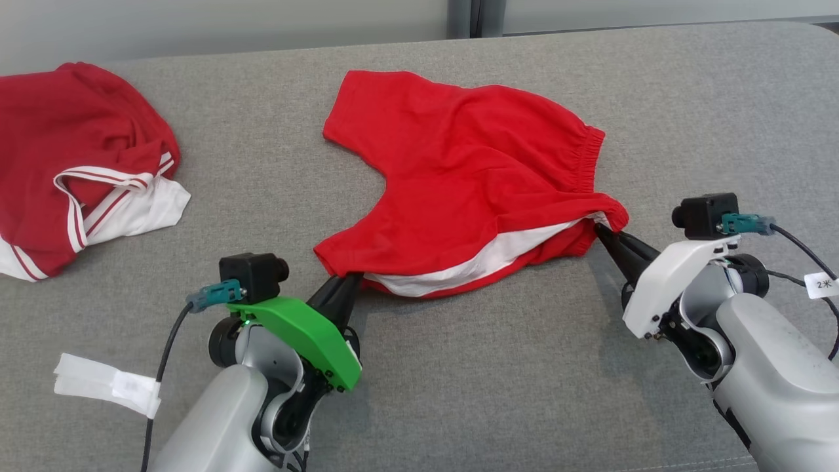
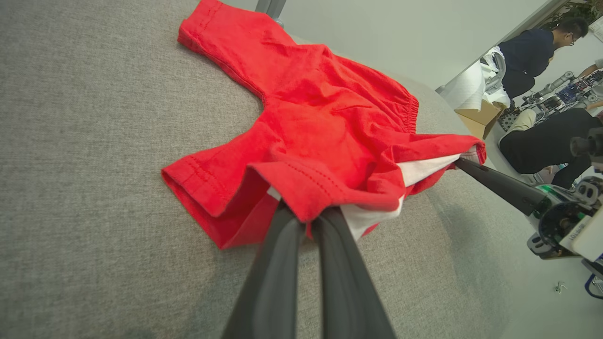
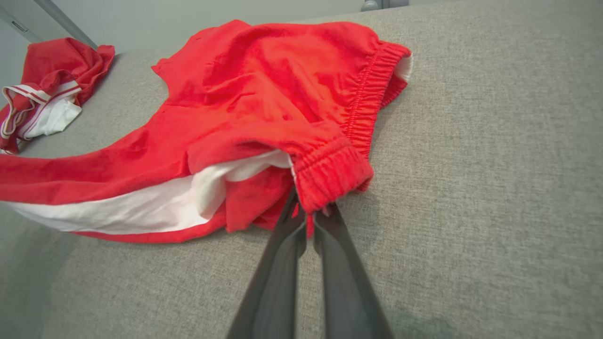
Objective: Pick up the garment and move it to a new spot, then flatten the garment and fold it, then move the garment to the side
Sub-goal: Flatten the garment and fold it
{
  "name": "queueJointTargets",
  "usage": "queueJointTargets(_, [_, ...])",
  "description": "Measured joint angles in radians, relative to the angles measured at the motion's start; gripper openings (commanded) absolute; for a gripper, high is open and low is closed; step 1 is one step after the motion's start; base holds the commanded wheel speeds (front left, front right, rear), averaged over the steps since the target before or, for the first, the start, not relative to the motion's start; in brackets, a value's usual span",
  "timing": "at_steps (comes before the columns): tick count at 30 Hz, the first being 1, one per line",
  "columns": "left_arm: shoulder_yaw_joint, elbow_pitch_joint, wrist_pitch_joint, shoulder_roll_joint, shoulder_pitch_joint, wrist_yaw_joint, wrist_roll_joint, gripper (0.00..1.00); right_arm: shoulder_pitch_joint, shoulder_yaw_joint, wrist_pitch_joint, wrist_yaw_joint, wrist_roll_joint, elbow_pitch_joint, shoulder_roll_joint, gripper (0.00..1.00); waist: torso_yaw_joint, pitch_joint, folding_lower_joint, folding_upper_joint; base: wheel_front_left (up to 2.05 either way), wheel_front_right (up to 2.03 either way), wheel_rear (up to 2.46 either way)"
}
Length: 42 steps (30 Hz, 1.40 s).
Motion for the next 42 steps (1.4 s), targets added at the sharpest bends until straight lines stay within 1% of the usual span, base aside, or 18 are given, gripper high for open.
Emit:
queueJointTargets(3, [-0.021,-0.003,-0.017,-0.001,0.007,-0.014,0.002,0.0,0.022,-0.018,-0.033,0.002,0.029,0.0,0.003,0.0,-0.002,0.005,0.0,0.0,0.0,0.0,0.0])
queueJointTargets(5, [-0.028,-0.011,-0.037,0.003,0.008,-0.026,0.025,0.0,0.034,-0.025,-0.061,0.002,0.034,-0.003,0.006,0.0,-0.003,0.003,0.0,0.0,0.0,0.0,0.0])
queueJointTargets(8, [-0.019,-0.02,-0.074,0.024,0.021,-0.03,0.056,0.0,0.056,-0.033,-0.105,0.005,0.034,-0.012,0.015,0.0,-0.006,-0.008,0.0,0.0,0.0,0.0,0.0])
queueJointTargets(10, [-0.017,-0.03,-0.092,0.048,0.05,-0.03,0.072,0.0,0.083,-0.035,-0.124,0.006,0.043,-0.02,0.022,0.0,-0.007,-0.018,0.0,0.0,0.0,0.0,0.0])
queueJointTargets(13, [-0.028,-0.03,-0.092,0.085,0.104,-0.03,0.101,0.0,0.144,-0.035,-0.143,0.006,0.06,-0.024,0.02,0.0,-0.008,-0.036,0.0,0.0,0.0,0.0,0.0])
queueJointTargets(15, [-0.051,-0.027,-0.091,0.105,0.139,-0.03,0.112,0.0,0.188,-0.031,-0.148,0.006,0.06,-0.02,0.007,0.0,-0.006,-0.048,0.0,0.0,0.0,0.0,0.0])
queueJointTargets(19, [-0.095,-0.023,-0.071,0.115,0.196,-0.036,0.114,0.0,0.259,-0.025,-0.151,0.006,0.073,0.0,-0.009,0.0,-0.002,-0.076,0.0,0.0,0.0,0.0,0.0])
queueJointTargets(21, [-0.12,-0.027,-0.057,0.123,0.211,-0.047,0.118,0.0,0.283,-0.011,-0.151,0.006,0.075,0.005,-0.011,0.0,0.0,-0.09,0.0,0.0,0.0,0.0,0.0])
queueJointTargets(24, [-0.124,-0.038,-0.043,0.135,0.224,-0.048,0.119,0.0,0.304,-0.005,-0.145,0.006,0.076,0.003,-0.018,0.0,0.0,-0.11,0.0,0.0,0.0,0.0,0.0])
queueJointTargets(27, [-0.118,-0.035,-0.036,0.158,0.257,-0.042,0.12,0.0,0.304,0.018,-0.145,0.006,0.067,-0.004,-0.036,0.0,-0.012,-0.124,0.0,0.0,0.0,0.0,0.0])
queueJointTargets(32, [-0.124,-0.03,-0.027,0.157,0.284,-0.033,0.114,0.0,0.315,0.032,-0.156,0.006,0.044,0.001,-0.038,0.0,-0.031,-0.131,0.0,0.0,0.0,0.0,0.0])
queueJointTargets(35, [-0.139,-0.039,-0.014,0.154,0.286,-0.033,0.114,0.0,0.341,0.032,-0.159,0.006,0.046,0.01,-0.039,0.0,-0.035,-0.133,0.0,0.0,0.0,0.0,0.0])
queueJointTargets(42, [-0.137,-0.062,-0.001,0.157,0.295,-0.031,0.106,0.0,0.363,0.041,-0.154,0.007,0.059,0.015,-0.041,0.0,-0.037,-0.136,0.0,0.0,0.0,0.0,0.0])
